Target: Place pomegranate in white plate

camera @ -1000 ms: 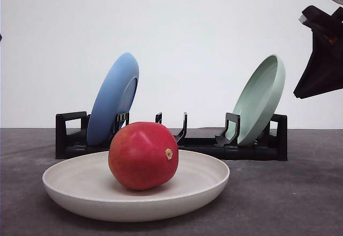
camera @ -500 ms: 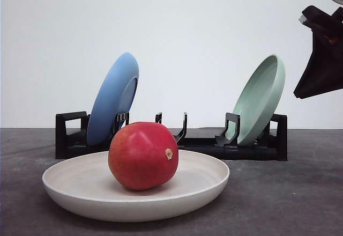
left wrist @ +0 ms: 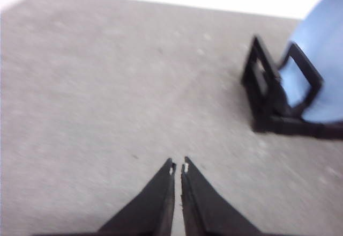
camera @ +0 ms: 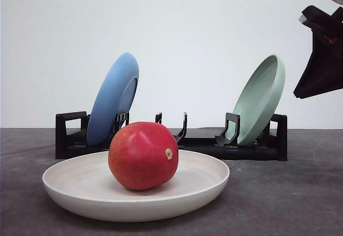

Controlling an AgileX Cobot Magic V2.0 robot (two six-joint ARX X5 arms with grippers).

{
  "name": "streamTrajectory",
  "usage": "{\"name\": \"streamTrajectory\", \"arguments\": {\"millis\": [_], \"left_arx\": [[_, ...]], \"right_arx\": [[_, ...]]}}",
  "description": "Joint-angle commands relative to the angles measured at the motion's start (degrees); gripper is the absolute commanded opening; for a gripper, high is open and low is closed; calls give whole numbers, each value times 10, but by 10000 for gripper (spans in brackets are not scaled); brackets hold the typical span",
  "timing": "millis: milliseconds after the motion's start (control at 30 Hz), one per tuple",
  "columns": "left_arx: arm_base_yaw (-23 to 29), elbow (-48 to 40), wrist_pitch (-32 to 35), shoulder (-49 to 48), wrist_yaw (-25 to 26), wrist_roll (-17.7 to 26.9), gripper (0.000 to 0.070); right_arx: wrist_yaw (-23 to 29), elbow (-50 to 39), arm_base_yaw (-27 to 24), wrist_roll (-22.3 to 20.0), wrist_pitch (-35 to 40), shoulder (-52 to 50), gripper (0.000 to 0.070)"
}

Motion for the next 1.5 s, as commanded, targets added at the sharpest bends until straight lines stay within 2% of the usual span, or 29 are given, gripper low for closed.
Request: {"name": "streamTrajectory", "arguments": {"millis": [0, 233, 533, 1300, 1400, 1467], "left_arx": [[6, -10, 6, -14, 3, 10, 0], [12, -33, 5, -46, 20, 19, 0], [-7, -45, 39, -46, 27, 67, 0], [-16, -45, 39, -45, 27, 68, 0], [-16, -45, 39, -45, 27, 68, 0], [-16, -45, 39, -45, 27, 68, 0]], "right_arx": [[0, 0, 2, 5, 6, 2, 26], [0, 0, 2, 5, 6, 2, 26], [0, 0, 2, 5, 6, 2, 26], [2, 0, 2, -2, 6, 2, 26], [41, -2, 0, -49, 2, -19, 26], [79, -10, -3, -50, 1, -48, 26]]}}
